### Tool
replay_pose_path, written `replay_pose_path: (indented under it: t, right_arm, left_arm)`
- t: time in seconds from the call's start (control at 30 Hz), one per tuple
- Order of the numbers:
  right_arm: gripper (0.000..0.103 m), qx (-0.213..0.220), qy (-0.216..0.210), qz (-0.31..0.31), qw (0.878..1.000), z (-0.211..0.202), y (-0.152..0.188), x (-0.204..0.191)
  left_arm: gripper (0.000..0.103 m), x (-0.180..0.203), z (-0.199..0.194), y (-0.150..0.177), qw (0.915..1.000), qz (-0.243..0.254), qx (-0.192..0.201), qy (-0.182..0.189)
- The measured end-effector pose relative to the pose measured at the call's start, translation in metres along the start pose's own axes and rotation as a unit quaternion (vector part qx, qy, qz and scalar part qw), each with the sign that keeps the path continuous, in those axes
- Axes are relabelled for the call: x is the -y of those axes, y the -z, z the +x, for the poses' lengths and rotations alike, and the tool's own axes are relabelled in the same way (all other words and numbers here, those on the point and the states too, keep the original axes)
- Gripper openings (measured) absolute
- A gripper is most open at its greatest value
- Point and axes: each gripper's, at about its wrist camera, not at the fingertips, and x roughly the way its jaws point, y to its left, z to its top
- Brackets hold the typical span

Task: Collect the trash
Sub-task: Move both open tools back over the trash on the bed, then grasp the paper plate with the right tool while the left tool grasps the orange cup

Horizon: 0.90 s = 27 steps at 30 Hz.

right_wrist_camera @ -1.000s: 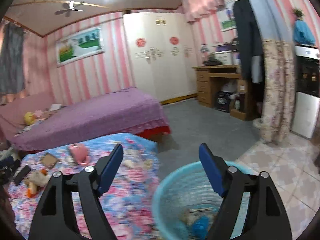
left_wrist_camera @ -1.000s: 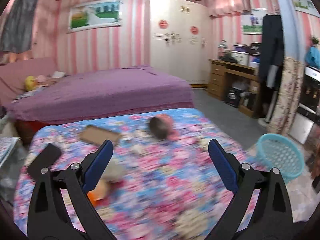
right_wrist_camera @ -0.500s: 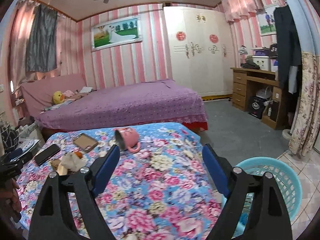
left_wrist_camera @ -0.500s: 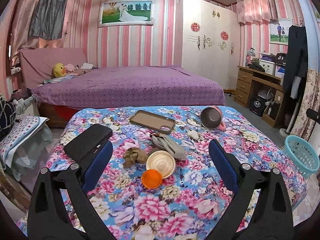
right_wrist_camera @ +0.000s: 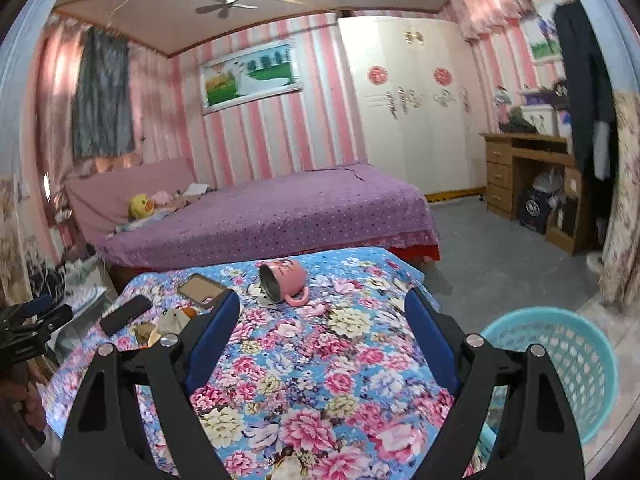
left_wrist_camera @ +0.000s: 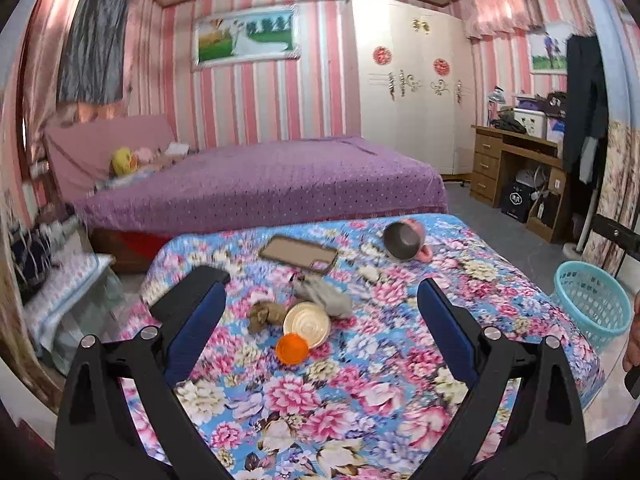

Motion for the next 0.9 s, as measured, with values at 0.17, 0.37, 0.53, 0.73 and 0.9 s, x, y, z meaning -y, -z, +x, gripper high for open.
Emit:
replay_pose_path:
  t: [0.17,0.37,0.53,0.73,0.9]
  right_arm:
    - [0.083,0.001,0.002,0.015,1.0,-0.011,0.003,0.011]
    - [0.083,0.006,0.002,0.033,0.999,-0.008,0.001,0.014]
    - [0.083,0.001,-0.006,0.026,1.0,-0.005,0.005,0.015]
    - [0.083,0.006,-0.024,0.048,0.999,0.0,0.004,0.028]
    - [0.083,0.014,-0.028,0.013,0.999,0.026,0.0,0.015]
  left_arm:
    - [0.094,0.026,-0.017,0.009,0.9997,0.002,0.009,0.021]
    - [0.094,0.044,-0.021,0.028,0.999,0.018,-0.007,0.04]
    - [0.093,0.049,-0.021,0.02,0.9989,0.026,0.009,0.037]
    - [0.094,0.055,-0.015,0.015,0.9985,0.031,0.018,0.042]
    - [0.094,0.037,0.0,0.009,0.9993,-0.001,0.016,0.032]
